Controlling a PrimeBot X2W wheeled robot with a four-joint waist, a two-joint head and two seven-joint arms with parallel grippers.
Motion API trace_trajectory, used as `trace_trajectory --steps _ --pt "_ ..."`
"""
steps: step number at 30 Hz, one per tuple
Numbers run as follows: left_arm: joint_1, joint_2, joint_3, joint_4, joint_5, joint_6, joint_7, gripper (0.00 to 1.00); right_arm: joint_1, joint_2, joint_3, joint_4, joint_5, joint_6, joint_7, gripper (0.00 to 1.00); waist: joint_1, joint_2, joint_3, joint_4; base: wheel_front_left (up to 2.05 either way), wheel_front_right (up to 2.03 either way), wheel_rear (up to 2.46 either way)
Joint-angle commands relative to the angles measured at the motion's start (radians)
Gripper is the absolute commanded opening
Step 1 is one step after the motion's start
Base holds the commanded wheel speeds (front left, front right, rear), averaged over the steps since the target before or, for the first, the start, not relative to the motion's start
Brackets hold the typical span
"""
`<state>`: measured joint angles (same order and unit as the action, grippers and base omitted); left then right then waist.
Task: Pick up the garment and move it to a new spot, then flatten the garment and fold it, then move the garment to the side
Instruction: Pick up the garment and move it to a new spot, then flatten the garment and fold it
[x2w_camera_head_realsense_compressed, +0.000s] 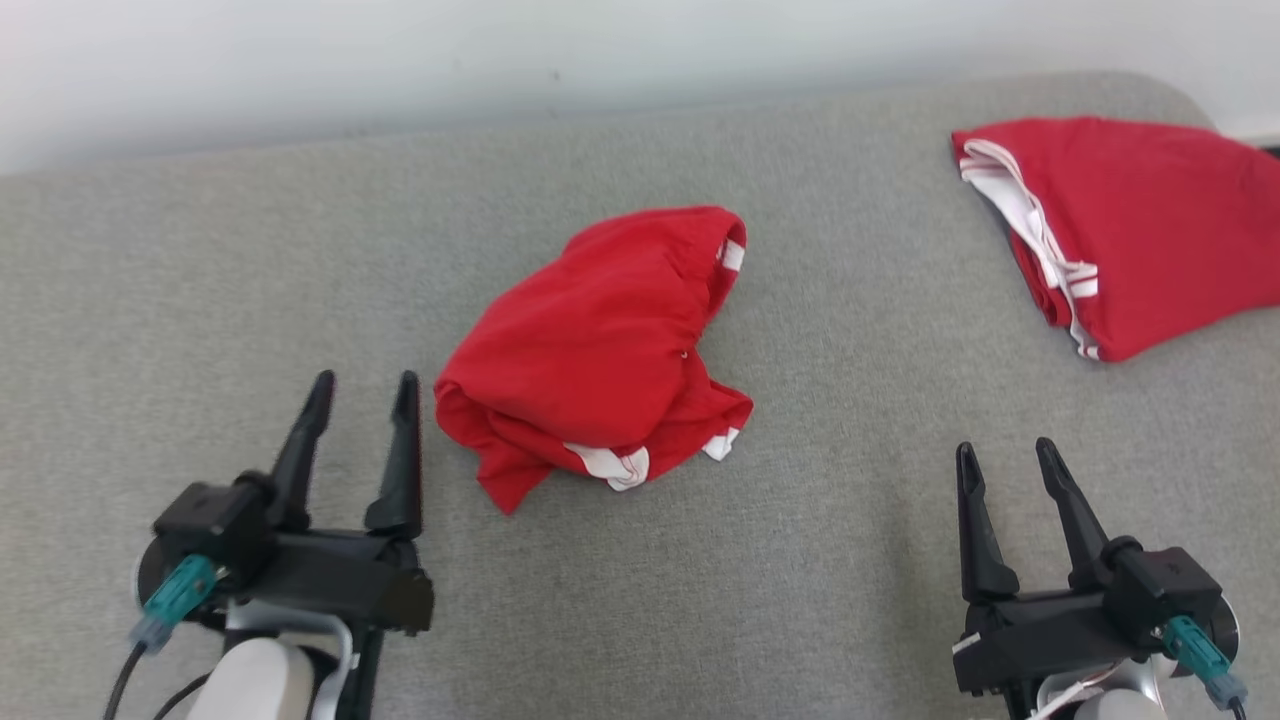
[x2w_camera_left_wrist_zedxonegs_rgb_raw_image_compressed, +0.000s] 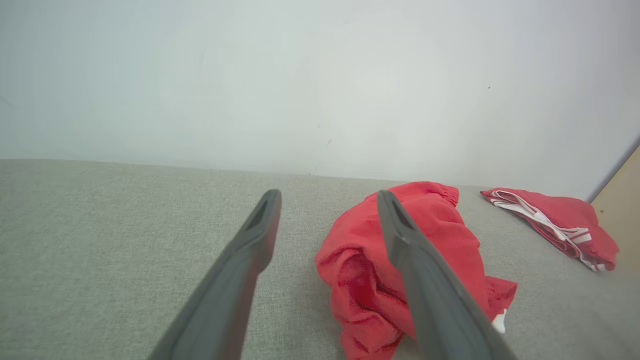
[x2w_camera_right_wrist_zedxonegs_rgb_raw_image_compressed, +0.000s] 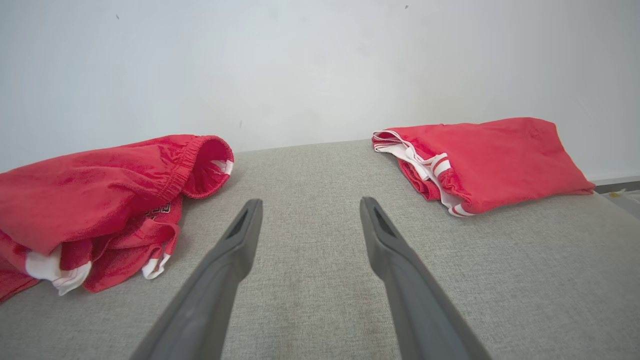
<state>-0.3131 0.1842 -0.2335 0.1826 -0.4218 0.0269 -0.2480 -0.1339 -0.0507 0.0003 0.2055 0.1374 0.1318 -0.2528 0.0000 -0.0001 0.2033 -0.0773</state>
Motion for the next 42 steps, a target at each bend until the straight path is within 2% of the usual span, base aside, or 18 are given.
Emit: trace_trajectory --steps 1,7,14,23,31,42 --pt "0.024 0.009 0.015 -0.014 0.013 0.007 -0.011 1.0 0.019 0.0 -0.002 -0.006 -0.007 -0.003 0.004 1.0 0.0 0.0001 -0.047 0.028 0.0 0.0 0.0" --pt "0.082 0.024 0.074 -0.057 0.042 0.022 -0.018 1.0 0.041 -0.004 0.002 -0.023 -0.003 -0.003 0.022 1.0 0.0 0.0001 -0.089 0.047 0.0 0.0 0.0" --pt "0.222 0.037 0.157 -0.138 0.096 0.016 -0.016 1.0 0.075 -0.005 0.003 -0.047 0.017 -0.003 0.03 1.0 0.0 0.0001 -0.118 0.064 0.0 0.0 0.0" --pt "0.318 -0.011 0.245 -0.154 0.118 -0.023 -0.017 1.0 0.114 -0.005 0.011 -0.044 0.028 -0.003 0.037 1.0 0.0 0.0001 -0.118 0.086 0.0 0.0 0.0" --pt "0.316 -0.066 0.281 -0.132 0.163 -0.067 -0.016 1.0 0.119 -0.01 0.019 -0.028 0.035 -0.003 0.031 1.0 0.0 0.0001 -0.117 0.098 0.0 0.0 0.0" --pt "0.311 -0.098 0.322 -0.115 0.201 -0.1 -0.017 1.0 0.104 -0.014 0.056 -0.016 0.036 -0.003 0.026 1.0 0.0 0.0001 -0.123 0.1 0.0 0.0 0.0"
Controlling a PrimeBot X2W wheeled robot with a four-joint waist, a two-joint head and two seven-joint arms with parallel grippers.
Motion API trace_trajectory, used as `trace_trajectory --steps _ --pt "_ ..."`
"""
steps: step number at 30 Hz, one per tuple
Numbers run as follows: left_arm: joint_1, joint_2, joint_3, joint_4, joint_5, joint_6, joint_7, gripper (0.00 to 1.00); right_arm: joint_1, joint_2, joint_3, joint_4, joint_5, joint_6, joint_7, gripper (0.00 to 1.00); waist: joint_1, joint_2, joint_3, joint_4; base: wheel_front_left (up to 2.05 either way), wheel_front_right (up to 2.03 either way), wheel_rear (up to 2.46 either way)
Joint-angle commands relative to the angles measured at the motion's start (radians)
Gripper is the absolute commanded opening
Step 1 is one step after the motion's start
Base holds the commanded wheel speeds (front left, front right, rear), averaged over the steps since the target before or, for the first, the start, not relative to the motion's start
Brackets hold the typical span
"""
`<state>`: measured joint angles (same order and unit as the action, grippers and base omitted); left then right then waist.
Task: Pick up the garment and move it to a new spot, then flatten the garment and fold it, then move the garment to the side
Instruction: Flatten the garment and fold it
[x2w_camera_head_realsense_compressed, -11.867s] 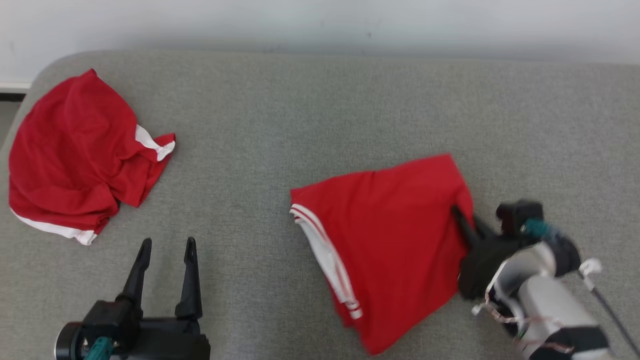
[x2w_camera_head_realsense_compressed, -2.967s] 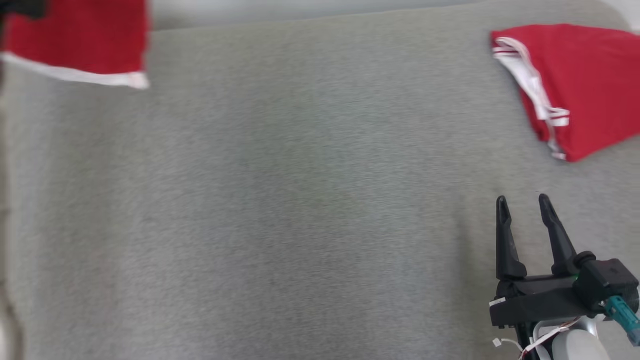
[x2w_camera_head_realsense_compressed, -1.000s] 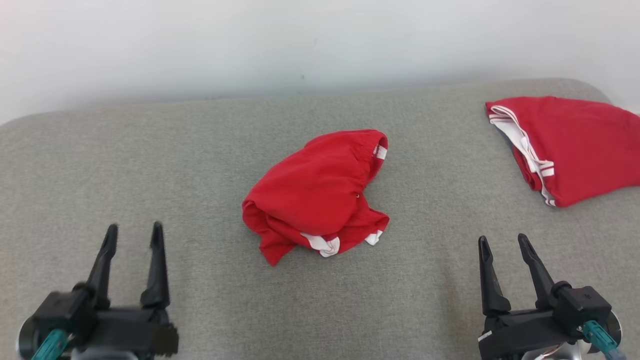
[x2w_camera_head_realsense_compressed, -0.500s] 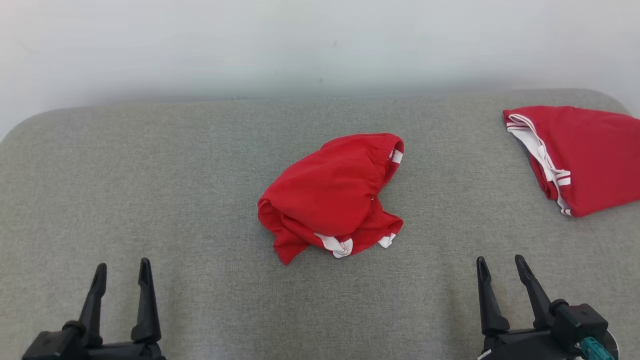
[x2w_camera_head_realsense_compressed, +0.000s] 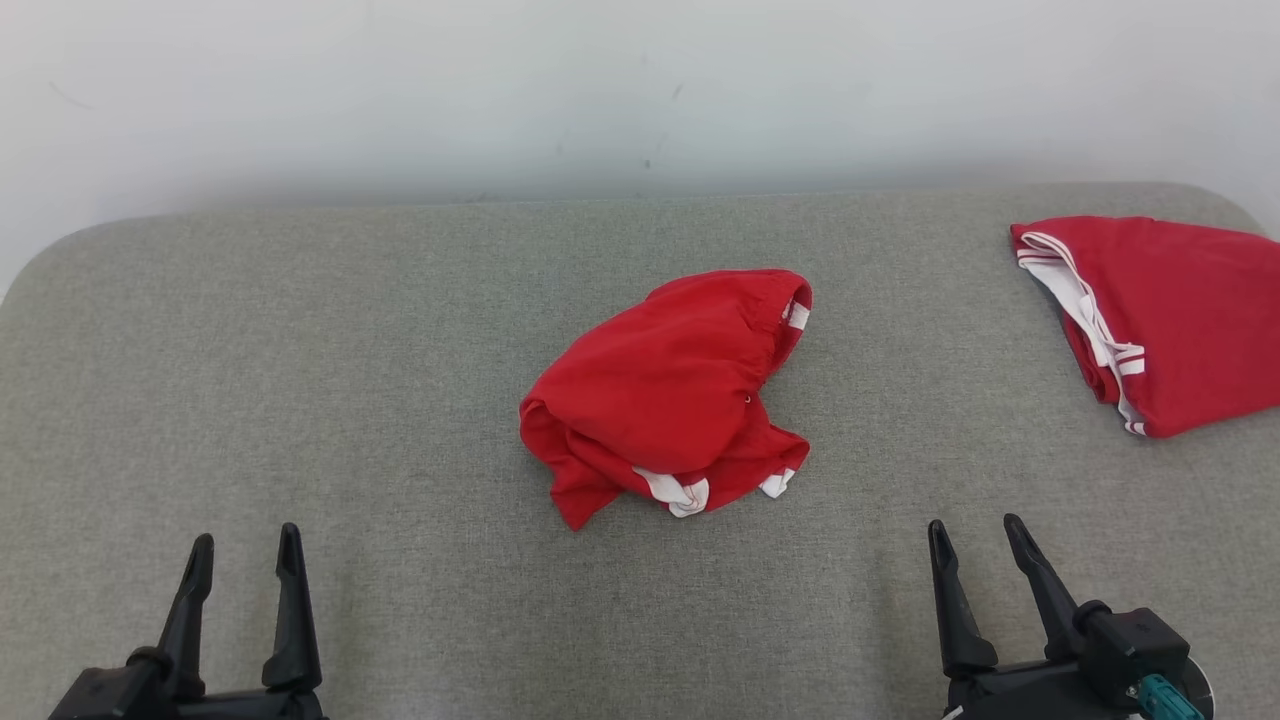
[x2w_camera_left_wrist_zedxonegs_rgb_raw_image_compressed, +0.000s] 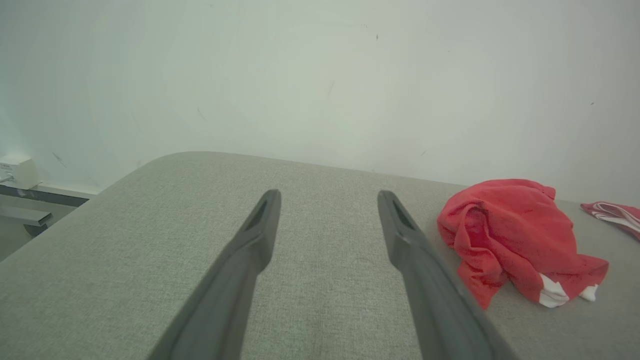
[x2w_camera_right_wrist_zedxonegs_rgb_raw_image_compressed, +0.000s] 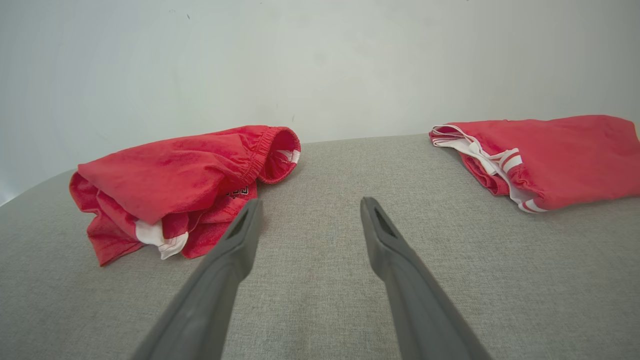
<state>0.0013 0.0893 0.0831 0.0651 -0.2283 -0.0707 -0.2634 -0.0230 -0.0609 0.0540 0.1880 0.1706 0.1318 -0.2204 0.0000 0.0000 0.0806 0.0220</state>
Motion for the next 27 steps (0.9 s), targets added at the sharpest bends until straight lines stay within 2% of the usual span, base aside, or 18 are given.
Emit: trace_trajectory --steps 1,8,15,27 --pt "-0.005 -0.005 0.007 0.004 0.011 -0.006 -0.001 1.0 -0.007 -0.004 0.003 0.002 0.003 -0.003 -0.007 1.0 0.0 0.0 -0.001 0.002 0.0 0.0 0.0" --pt "-0.014 -0.018 0.005 0.008 0.028 -0.019 -0.001 1.0 -0.029 -0.013 0.018 -0.001 0.004 -0.003 -0.005 1.0 0.0 0.0 0.01 0.025 0.0 0.0 0.0" --pt "-0.051 -0.029 -0.01 0.014 0.032 -0.025 -0.001 1.0 -0.182 -0.063 0.061 0.042 0.013 -0.003 0.034 1.0 0.0 0.0 0.053 0.079 0.0 0.0 0.0" --pt "-0.122 -0.039 -0.078 0.042 0.003 -0.031 -0.001 1.0 -0.496 -0.163 0.104 0.323 0.076 -0.003 0.093 1.0 0.0 0.0 0.152 0.222 0.0 0.0 0.0"
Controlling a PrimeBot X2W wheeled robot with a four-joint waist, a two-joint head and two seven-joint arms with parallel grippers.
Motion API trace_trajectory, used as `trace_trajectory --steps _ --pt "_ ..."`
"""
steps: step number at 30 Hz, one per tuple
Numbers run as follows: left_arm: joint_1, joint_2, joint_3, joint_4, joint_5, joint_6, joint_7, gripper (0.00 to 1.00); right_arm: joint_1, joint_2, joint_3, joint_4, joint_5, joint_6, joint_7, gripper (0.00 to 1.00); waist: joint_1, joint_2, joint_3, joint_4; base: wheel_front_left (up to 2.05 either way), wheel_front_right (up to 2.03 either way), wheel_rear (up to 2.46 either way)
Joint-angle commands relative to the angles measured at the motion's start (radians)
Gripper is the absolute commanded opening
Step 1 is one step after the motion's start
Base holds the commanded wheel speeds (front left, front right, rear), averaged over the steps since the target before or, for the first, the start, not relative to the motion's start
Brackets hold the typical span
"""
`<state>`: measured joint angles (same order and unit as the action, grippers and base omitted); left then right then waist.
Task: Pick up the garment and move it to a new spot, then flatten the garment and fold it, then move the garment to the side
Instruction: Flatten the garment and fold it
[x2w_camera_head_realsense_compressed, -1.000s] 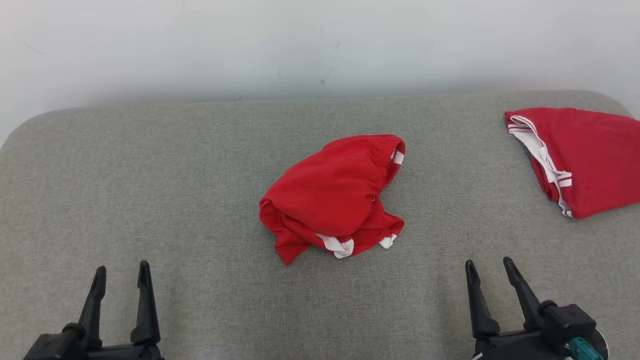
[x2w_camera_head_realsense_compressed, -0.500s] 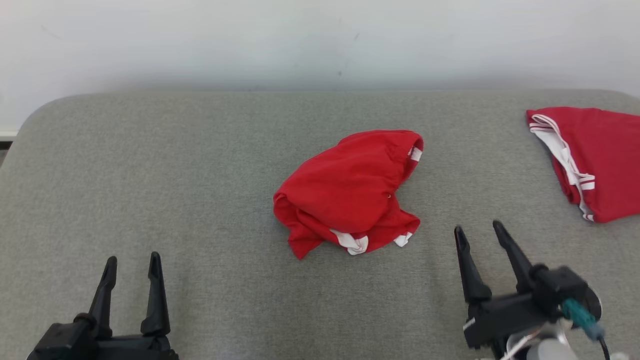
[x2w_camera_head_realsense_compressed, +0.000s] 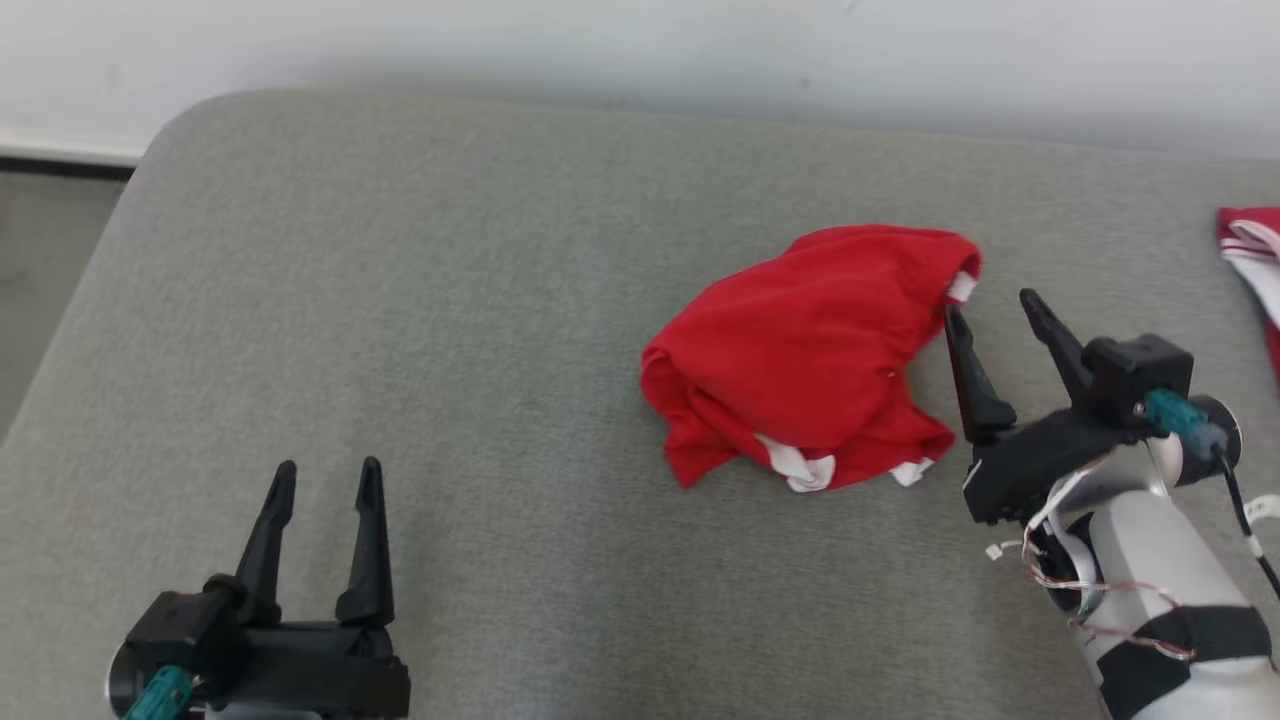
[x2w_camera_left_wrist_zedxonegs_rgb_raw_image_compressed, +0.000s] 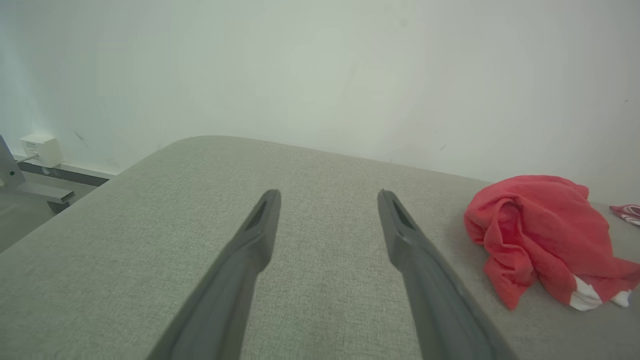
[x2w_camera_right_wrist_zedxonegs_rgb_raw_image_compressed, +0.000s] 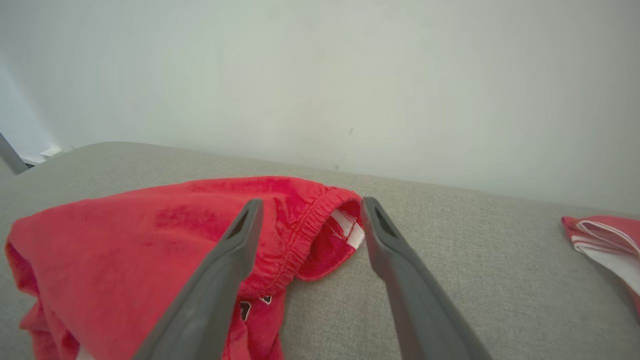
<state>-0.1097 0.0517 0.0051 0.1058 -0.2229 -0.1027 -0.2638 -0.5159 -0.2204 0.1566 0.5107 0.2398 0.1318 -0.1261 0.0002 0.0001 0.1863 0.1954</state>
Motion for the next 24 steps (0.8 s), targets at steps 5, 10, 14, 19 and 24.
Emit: trace_trajectory --steps 5,10,14,19,24 --pt "-0.041 -0.002 -0.043 0.016 -0.035 0.011 -0.001 1.0 -0.091 -0.02 0.028 0.139 0.035 -0.003 -0.008 1.0 -0.0002 -0.0001 0.081 0.09 0.0 0.0 0.0" --pt "-0.06 -0.001 -0.076 0.024 -0.051 0.021 -0.001 1.0 -0.146 -0.011 0.047 0.274 0.091 -0.003 -0.019 1.0 -0.0002 -0.0001 0.092 0.115 0.0 0.0 0.0" --pt "-0.071 -0.001 -0.095 0.031 -0.056 0.022 -0.001 1.0 -0.172 -0.008 0.059 0.364 0.147 -0.003 -0.025 1.0 -0.0002 -0.0001 0.093 0.13 0.0 0.0 0.0" --pt "-0.075 -0.001 -0.099 0.034 -0.056 0.026 -0.001 1.0 -0.195 -0.011 0.108 0.405 0.216 -0.003 -0.06 0.0 -0.0002 -0.0001 0.092 0.136 0.0 0.0 0.0" --pt "-0.05 -0.001 -0.082 0.036 -0.043 0.03 -0.001 1.0 -0.198 -0.029 0.146 0.414 0.236 -0.003 -0.106 0.0 -0.0002 -0.0001 0.07 0.113 0.0 0.0 0.0"
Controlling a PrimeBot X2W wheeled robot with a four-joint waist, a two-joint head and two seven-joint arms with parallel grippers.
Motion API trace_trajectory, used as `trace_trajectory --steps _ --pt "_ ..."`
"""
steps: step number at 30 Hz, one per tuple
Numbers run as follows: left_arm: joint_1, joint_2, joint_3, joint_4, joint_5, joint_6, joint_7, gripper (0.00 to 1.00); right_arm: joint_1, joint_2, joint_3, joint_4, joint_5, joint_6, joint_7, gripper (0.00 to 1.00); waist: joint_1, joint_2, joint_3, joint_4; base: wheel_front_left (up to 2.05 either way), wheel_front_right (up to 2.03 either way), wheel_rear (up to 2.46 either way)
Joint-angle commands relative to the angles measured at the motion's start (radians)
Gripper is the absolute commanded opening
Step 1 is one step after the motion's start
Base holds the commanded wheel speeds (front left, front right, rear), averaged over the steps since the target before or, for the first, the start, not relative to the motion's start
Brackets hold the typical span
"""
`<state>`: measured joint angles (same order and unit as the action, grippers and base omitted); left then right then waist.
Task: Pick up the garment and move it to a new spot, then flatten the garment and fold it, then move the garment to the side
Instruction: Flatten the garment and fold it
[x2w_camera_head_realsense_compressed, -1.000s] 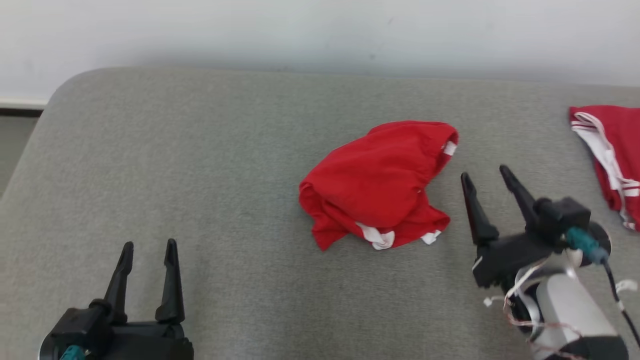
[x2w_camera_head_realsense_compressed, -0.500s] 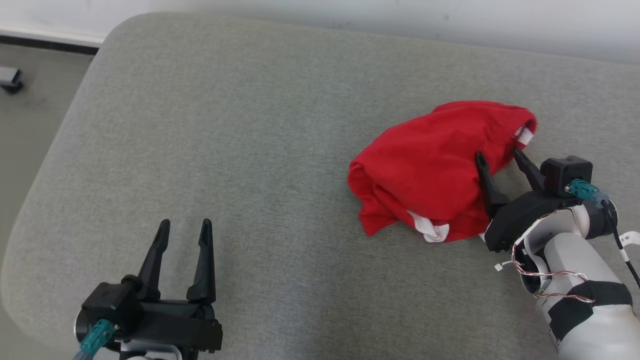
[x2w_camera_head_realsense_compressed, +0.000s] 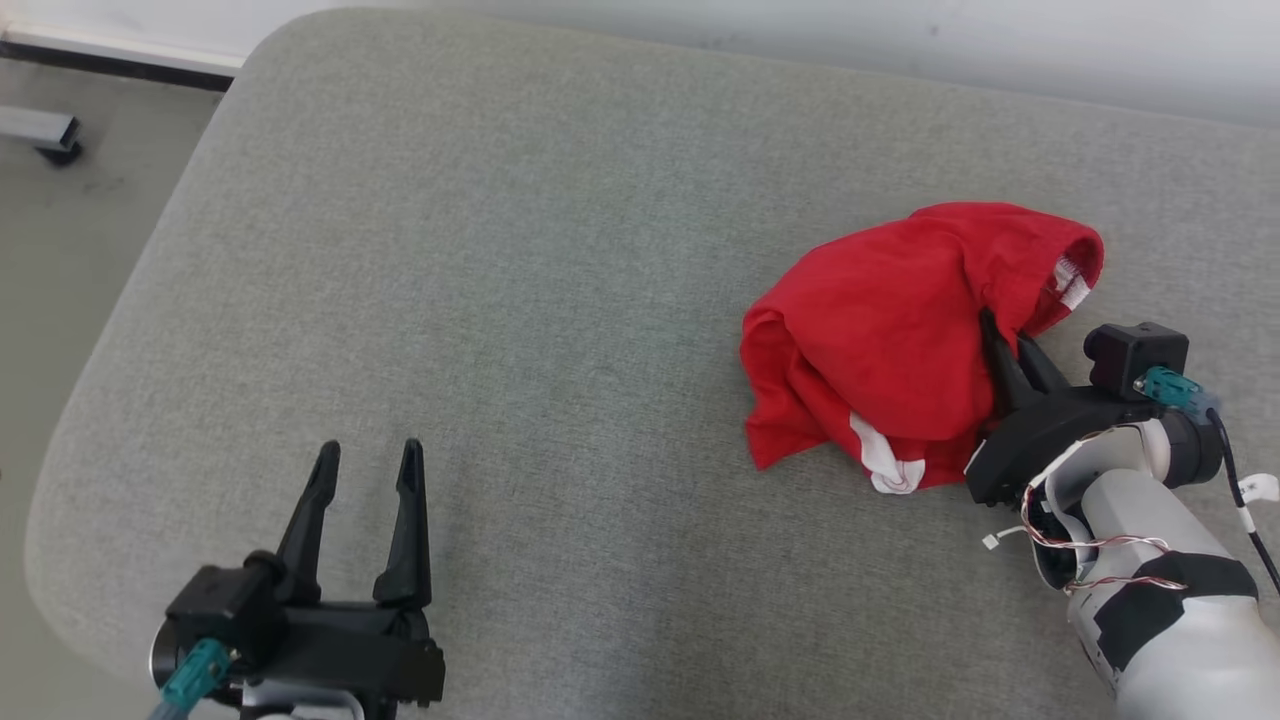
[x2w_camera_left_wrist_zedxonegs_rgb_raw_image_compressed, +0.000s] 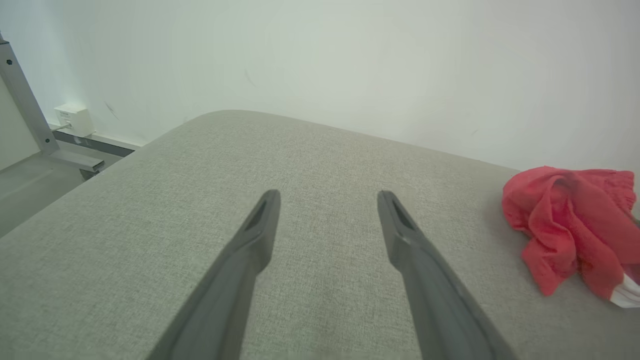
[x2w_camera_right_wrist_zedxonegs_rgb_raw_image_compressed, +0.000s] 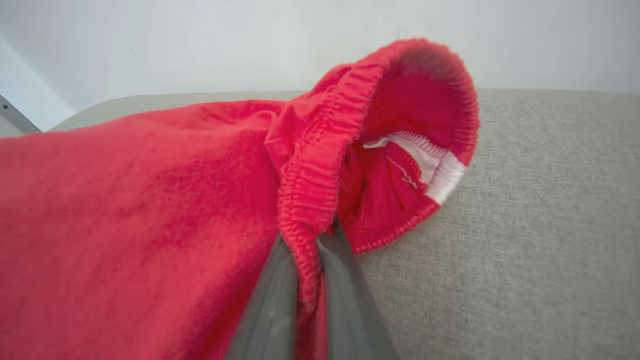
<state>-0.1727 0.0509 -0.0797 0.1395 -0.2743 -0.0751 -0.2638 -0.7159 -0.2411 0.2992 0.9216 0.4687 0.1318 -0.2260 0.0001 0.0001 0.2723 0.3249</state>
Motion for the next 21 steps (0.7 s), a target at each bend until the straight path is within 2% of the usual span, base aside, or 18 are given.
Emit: trace_trajectory --steps 1,5,8,16,21 --pt "0.02 -0.001 0.005 0.004 0.012 0.001 -0.001 1.0 0.004 -0.014 0.01 0.002 0.011 -0.003 -0.015 0.0 -0.0001 -0.0001 -0.022 -0.025 0.0 0.0 0.0" --pt "0.035 -0.001 0.017 0.007 0.019 -0.004 -0.001 1.0 0.027 -0.051 0.021 -0.02 0.028 -0.003 -0.034 0.0 -0.0001 -0.0001 -0.053 -0.064 0.0 0.0 0.0" --pt "0.043 0.0 0.02 0.007 0.026 -0.012 -0.001 1.0 0.055 -0.112 0.009 -0.071 0.037 -0.003 -0.039 0.0 -0.0001 -0.0001 -0.081 -0.096 0.0 0.0 0.0" --pt "0.063 0.0 0.018 0.011 0.031 -0.016 -0.001 1.0 0.117 -0.234 -0.028 -0.252 0.018 -0.003 -0.04 0.0 -0.0001 -0.0001 -0.126 -0.138 0.0 0.0 0.0" --pt "0.075 0.0 0.007 0.009 0.026 -0.009 -0.001 1.0 0.149 -0.267 -0.006 -0.397 -0.023 -0.003 0.037 0.0 -0.0001 -0.0001 -0.143 -0.14 0.0 0.0 0.0"
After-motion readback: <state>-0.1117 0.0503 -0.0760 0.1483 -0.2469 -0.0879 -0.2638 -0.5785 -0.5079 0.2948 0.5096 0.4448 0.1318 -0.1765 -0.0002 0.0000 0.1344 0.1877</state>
